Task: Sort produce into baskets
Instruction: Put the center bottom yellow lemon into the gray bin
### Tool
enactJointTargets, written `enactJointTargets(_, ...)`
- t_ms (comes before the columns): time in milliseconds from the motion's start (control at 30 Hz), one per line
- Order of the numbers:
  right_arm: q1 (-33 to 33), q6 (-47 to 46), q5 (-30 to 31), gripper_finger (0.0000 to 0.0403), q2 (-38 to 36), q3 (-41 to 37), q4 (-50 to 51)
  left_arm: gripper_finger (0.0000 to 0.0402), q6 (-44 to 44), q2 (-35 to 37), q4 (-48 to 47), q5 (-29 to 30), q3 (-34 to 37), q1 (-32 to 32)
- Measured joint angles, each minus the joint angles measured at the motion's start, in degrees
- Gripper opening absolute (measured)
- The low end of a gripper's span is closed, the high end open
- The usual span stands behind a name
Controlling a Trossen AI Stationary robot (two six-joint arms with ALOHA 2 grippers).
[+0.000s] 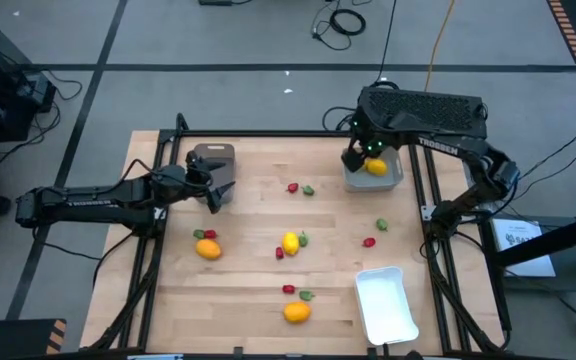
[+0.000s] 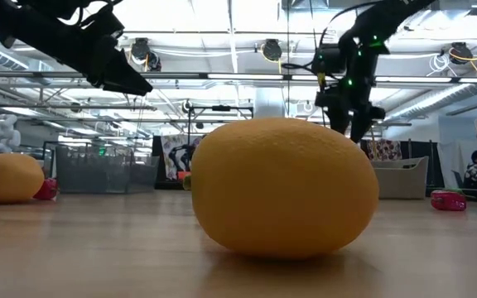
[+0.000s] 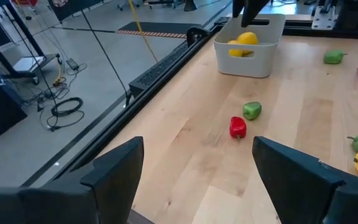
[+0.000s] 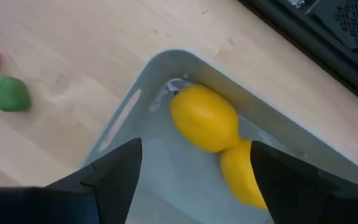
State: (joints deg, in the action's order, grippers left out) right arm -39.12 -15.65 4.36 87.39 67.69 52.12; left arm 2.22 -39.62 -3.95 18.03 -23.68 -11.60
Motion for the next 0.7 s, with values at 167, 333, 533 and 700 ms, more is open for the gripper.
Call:
enactJointTargets(167, 3.56, 0.11, -1.47, 0.029, 0.0, 7.88, 4.54, 0.0309, 0.02, 0.0, 0.24, -1.41, 0.0, 0.01)
enactJointTargets(333, 11.82, -0.38, -11.38, 0.029, -0.06, 12.89, -0.03, 0.0309, -0.9, 0.0, -0.15, -2.16, 0.0, 0.12)
enactJointTargets(533, 26.83, -0.16, -16.63, 0.029, 0.45, 12.8, -7.26, 0.0309, -1.44, -0.02, -1.18, -3.27, 0.0, 0.2)
enactJointTargets(700, 39.56, 2.13, -16.53, 0.029, 2.2, 12.8, -12.58, 0.0309, -1.44, -0.12, -1.05, -3.51, 0.0, 0.53)
